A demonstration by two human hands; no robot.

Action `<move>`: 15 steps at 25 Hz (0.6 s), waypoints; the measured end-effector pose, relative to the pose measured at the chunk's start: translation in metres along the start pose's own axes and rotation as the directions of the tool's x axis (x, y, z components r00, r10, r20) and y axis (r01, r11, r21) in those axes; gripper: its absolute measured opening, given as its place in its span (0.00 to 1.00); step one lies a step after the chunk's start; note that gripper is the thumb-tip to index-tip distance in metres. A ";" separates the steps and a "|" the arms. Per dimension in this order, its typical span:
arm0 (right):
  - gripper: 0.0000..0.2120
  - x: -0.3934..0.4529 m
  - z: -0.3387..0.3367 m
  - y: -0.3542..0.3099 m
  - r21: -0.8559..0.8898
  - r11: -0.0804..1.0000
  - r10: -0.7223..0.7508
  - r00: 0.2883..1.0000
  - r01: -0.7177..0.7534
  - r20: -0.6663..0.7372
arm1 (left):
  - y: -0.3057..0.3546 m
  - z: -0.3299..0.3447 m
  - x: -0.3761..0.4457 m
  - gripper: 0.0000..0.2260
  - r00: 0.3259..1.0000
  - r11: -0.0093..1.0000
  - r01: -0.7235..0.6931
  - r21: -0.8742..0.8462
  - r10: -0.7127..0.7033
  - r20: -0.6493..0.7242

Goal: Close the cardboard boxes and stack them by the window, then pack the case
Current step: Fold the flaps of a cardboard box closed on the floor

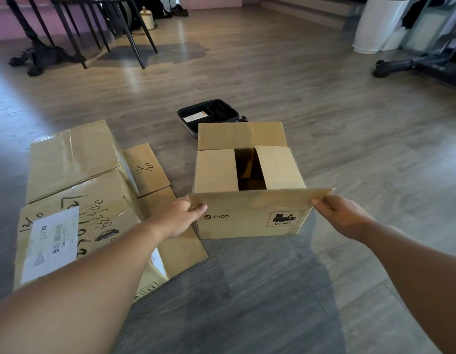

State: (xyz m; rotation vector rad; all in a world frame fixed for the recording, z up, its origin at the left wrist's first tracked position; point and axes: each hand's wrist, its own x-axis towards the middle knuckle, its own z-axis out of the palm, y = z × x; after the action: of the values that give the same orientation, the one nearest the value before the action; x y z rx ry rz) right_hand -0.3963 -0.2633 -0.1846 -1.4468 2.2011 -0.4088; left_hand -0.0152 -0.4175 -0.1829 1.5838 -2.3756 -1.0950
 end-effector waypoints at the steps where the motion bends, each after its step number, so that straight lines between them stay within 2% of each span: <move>1: 0.23 0.002 0.002 -0.005 -0.004 1.000 0.005 0.999 -0.005 -0.038 | 0.002 0.001 0.002 0.17 0.997 0.999 0.026 0.041 -0.023 -0.076; 3: 0.14 0.006 0.008 -0.015 0.021 1.000 -0.003 0.993 0.005 -0.122 | 0.006 0.004 0.006 0.18 0.981 0.997 0.048 0.059 -0.036 -0.190; 6: 0.10 0.016 0.017 -0.028 0.005 1.000 0.022 0.967 -0.021 -0.252 | 0.014 0.010 0.015 0.14 0.942 0.999 0.005 0.049 0.011 -0.334; 8: 0.16 0.022 0.023 -0.035 0.021 0.998 0.062 0.947 -0.058 -0.314 | 0.018 0.014 0.017 0.11 0.928 0.999 -0.013 0.050 0.030 -0.371; 9: 0.23 0.024 0.025 -0.038 0.035 0.999 0.049 0.944 -0.040 -0.326 | 0.019 0.017 0.018 0.15 0.929 0.998 -0.019 0.066 0.042 -0.369; 10: 0.29 0.024 0.027 -0.041 0.027 1.000 0.003 0.944 0.006 -0.329 | 0.019 0.019 0.018 0.23 0.935 0.995 -0.029 0.091 0.060 -0.350; 11: 0.31 0.025 0.029 -0.041 -0.006 0.998 -0.062 0.944 0.064 -0.325 | 0.018 0.021 0.018 0.30 0.943 0.993 -0.045 0.112 0.079 -0.324; 13: 0.22 0.030 0.036 -0.039 -0.099 0.986 -0.161 0.945 0.138 -0.286 | 0.016 0.025 0.023 0.33 0.950 0.988 -0.057 0.142 0.097 -0.297; 15: 0.12 0.037 0.043 -0.035 -0.138 0.985 -0.138 0.961 0.108 -0.239 | 0.015 0.027 0.029 0.25 0.963 0.980 -0.042 0.194 0.092 -0.254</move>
State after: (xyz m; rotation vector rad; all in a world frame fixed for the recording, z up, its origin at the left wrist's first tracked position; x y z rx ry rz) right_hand -0.3580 -0.3107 -0.2120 -1.6855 2.3743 -0.5302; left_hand -0.0521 -0.4250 -0.2034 1.5754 -2.3879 -0.6188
